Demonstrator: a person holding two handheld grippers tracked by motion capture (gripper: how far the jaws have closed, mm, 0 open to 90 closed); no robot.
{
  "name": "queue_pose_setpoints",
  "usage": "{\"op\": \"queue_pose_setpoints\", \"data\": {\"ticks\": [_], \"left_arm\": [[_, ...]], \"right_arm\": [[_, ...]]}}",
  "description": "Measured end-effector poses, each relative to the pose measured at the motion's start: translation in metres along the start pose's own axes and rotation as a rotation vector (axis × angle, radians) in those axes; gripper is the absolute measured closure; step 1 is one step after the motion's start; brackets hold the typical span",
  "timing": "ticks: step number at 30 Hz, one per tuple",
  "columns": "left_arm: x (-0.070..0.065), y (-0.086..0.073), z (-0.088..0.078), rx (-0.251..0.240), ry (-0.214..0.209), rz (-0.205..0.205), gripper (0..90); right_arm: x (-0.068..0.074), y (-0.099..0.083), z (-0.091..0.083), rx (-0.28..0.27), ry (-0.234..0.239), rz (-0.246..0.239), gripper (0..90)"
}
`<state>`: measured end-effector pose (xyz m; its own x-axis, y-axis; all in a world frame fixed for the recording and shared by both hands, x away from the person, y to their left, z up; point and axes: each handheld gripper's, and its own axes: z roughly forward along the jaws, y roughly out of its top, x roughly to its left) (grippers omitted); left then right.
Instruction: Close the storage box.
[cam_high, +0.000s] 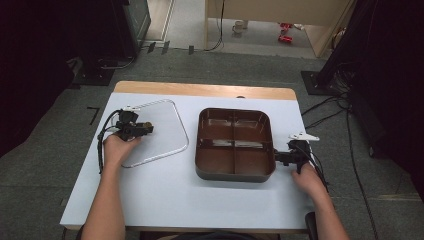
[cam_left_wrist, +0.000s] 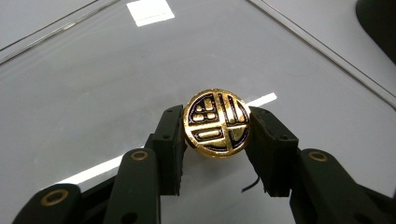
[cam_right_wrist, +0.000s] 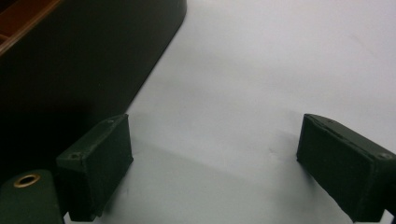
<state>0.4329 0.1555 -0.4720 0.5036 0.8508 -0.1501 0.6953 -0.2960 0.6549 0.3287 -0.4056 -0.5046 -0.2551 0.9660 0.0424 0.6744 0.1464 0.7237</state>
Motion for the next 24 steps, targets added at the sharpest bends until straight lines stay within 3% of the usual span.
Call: {"op": "queue_pose_setpoints", "data": {"ticks": [7, 10, 15, 24], "left_arm": [[-0.002, 0.0, 0.001, -0.012, 0.016, 0.013, 59.0], [0.0, 0.0, 0.0, -0.016, 0.004, -0.01, 59.4], [-0.002, 0.005, -0.002, -0.015, 0.008, -0.012, 59.6], [-0.014, 0.021, -0.032, -0.08, 0.001, -0.002, 59.6]], "right_arm": [[0.0, 0.0, 0.0, 0.0, 0.0, 0.0, 10.0], [0.0, 0.0, 0.0, 0.0, 0.0, 0.0, 10.0], [0.0, 0.0, 0.0, 0.0, 0.0, 0.0, 10.0], [0.0, 0.0, 0.0, 0.0, 0.0, 0.001, 9.9]]}}
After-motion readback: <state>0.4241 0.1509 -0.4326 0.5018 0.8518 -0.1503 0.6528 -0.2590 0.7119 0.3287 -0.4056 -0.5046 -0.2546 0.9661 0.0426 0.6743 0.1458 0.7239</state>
